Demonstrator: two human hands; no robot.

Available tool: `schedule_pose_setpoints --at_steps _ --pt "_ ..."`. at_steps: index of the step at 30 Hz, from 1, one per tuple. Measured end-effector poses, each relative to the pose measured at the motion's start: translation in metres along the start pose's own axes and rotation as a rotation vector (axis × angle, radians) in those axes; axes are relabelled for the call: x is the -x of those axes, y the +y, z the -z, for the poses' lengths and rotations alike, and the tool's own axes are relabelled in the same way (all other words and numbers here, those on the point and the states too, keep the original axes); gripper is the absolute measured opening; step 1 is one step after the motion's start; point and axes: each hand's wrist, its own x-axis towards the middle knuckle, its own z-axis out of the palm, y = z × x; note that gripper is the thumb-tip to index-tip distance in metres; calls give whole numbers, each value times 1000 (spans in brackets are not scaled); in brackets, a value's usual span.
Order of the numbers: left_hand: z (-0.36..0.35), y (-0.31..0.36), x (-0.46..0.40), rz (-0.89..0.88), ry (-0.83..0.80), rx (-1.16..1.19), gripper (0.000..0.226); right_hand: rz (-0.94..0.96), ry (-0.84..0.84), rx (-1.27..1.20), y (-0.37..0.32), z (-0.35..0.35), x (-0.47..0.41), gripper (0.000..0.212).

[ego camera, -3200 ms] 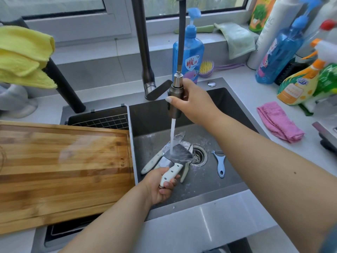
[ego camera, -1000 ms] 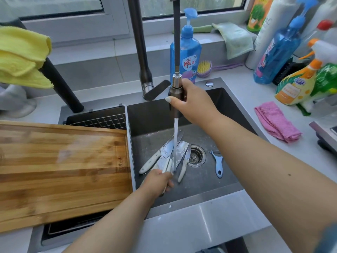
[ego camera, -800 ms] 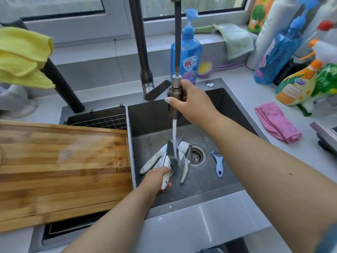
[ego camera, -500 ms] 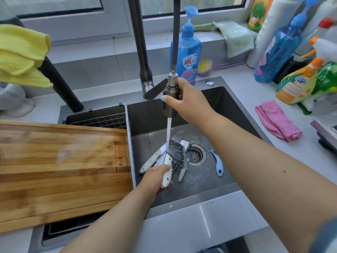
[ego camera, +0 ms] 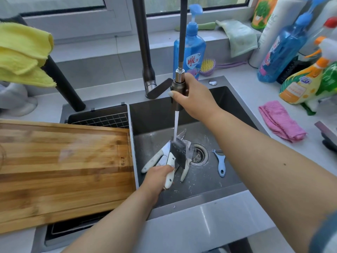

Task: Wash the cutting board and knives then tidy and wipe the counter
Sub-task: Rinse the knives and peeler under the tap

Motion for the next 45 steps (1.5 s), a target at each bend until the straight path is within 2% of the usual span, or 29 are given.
schedule_pose_setpoints --at_steps 3,5,11,15,23,40,45 --pt "3 4 2 -19 28 -42 13 5 5 0 1 0 0 32" --pt "7 9 3 -17 33 -58 27 2 5 1 1 -1 0 35" --pt "23 32 19 -23 12 -72 36 -8 6 -13 -1 -4 1 34" --pt "29 46 33 -82 50 -129 23 -17 11 -21 -3 -5 4 36" --pt "40 79 59 -177 141 -283 22 -28 12 -36 -9 -7 6 39" --pt "36 91 77 -125 189 -297 15 -38 -3 -30 -14 -7 12 42" --pt "36 92 80 -121 202 -302 20 -33 -3 -29 -15 -7 13 42"
